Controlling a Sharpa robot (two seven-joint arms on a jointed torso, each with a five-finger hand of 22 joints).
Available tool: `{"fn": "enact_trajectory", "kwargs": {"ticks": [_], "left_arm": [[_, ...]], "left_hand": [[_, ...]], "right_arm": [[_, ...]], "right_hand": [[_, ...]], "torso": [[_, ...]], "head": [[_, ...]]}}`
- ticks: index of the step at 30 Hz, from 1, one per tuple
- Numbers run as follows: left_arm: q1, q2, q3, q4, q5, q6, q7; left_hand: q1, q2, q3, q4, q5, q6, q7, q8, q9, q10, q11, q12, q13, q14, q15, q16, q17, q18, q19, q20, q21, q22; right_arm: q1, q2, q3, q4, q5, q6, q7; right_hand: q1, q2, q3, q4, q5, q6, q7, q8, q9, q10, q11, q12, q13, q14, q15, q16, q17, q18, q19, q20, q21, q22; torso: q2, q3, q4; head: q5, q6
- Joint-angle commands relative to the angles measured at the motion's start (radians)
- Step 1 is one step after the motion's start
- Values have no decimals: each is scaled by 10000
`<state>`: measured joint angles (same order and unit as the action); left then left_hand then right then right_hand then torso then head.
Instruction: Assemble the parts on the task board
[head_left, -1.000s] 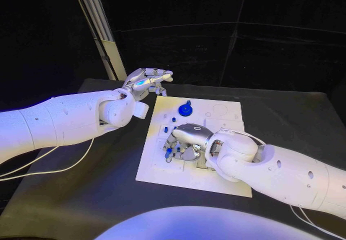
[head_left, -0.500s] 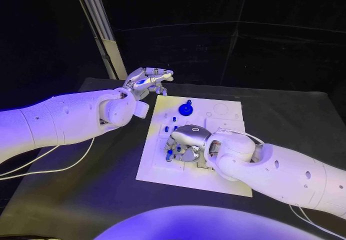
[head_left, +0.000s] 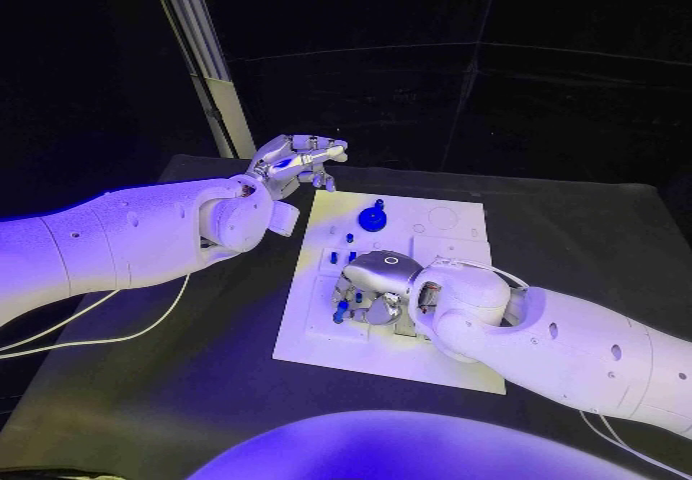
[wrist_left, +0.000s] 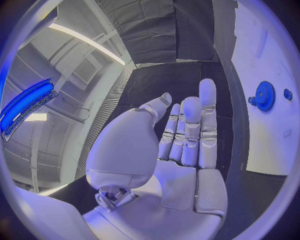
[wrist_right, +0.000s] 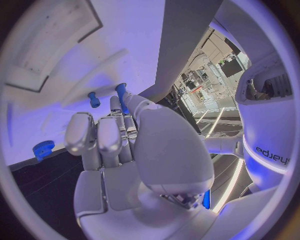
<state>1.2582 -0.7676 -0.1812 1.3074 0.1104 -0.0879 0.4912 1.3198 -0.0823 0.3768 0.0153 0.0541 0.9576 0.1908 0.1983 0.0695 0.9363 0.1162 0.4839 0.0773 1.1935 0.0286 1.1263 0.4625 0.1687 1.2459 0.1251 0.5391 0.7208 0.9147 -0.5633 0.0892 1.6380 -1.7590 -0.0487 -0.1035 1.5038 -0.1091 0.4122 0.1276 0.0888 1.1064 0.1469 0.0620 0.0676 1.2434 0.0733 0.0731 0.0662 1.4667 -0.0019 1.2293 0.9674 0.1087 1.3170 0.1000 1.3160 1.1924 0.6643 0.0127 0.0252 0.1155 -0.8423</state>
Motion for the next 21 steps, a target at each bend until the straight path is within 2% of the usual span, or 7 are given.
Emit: {"fn": "enact_trajectory", "kwargs": {"ticks": [1, 6, 10, 16, 21], "left_arm": [[15, -7, 8, 11, 25, 125, 32], [15, -10, 8, 11, 25, 128, 29], [15, -12, 8, 13, 25, 127, 25], [15, -15, 8, 11, 25, 128, 19], [15, -18, 8, 10, 25, 134, 11]], "left_hand": [[16, 92, -6, -55, 38, -60, -1, 45, -16, -68, 10, 40, -11, -44, 8, -63, -10, 137, -47, 12, -40, -11], [16, 92, -6, -55, 38, -60, -1, 45, -16, -68, 10, 40, -11, -44, 8, -63, -10, 137, -47, 12, -40, -11], [16, 92, -6, -55, 38, -60, -1, 45, -16, -68, 10, 40, -11, -44, 8, -63, -10, 137, -47, 12, -40, -11], [16, 92, -6, -55, 38, -60, -1, 45, -16, -68, 10, 40, -11, -44, 8, -63, -10, 137, -47, 12, -40, -11], [16, 92, -6, -55, 38, -60, -1, 45, -16, -68, 10, 40, -11, -44, 8, -63, -10, 137, -47, 12, -40, -11]], "right_arm": [[12, 35, -8, 13, -418, 91, -127], [12, 70, -34, 19, -596, 73, -132], [13, 68, -168, 50, -650, 20, -98], [14, 89, -264, 63, -674, -84, 65], [15, 78, -283, 38, -641, -600, 280]], "right_hand": [[-82, 36, 32, -11, 44, 3, 48, 38, 10, 18, 35, -52, -3, 94, -43, 32, -14, -175, 60, 10, 44, -9], [-82, 36, 32, -11, 44, 3, 48, 38, 10, 18, 35, -52, -3, 94, -43, 32, -14, -175, 60, 10, 44, -9], [-128, -33, 34, -56, 36, -33, 69, 26, 4, -13, 52, -71, -6, 81, -30, 12, -53, -170, 37, 17, 28, -32], [-445, -251, -24, -37, 107, -339, 109, -9, -27, -465, 153, -127, -45, 34, 55, -62, -187, -138, -88, 82, -84, -181], [-772, -538, -340, -74, 58, -1063, 140, -12, -46, -1696, 311, -83, -39, -349, 211, -866, -1410, 150, -1018, 209, -1038, -1442]], "torso": [[-7, 3, -2], [-2, 5, -3], [0, 8, -6], [-6, 2, 0], [-10, 2, -4]], "head": [[17, -3], [18, -10], [23, -20], [23, -25], [32, -34]]}}
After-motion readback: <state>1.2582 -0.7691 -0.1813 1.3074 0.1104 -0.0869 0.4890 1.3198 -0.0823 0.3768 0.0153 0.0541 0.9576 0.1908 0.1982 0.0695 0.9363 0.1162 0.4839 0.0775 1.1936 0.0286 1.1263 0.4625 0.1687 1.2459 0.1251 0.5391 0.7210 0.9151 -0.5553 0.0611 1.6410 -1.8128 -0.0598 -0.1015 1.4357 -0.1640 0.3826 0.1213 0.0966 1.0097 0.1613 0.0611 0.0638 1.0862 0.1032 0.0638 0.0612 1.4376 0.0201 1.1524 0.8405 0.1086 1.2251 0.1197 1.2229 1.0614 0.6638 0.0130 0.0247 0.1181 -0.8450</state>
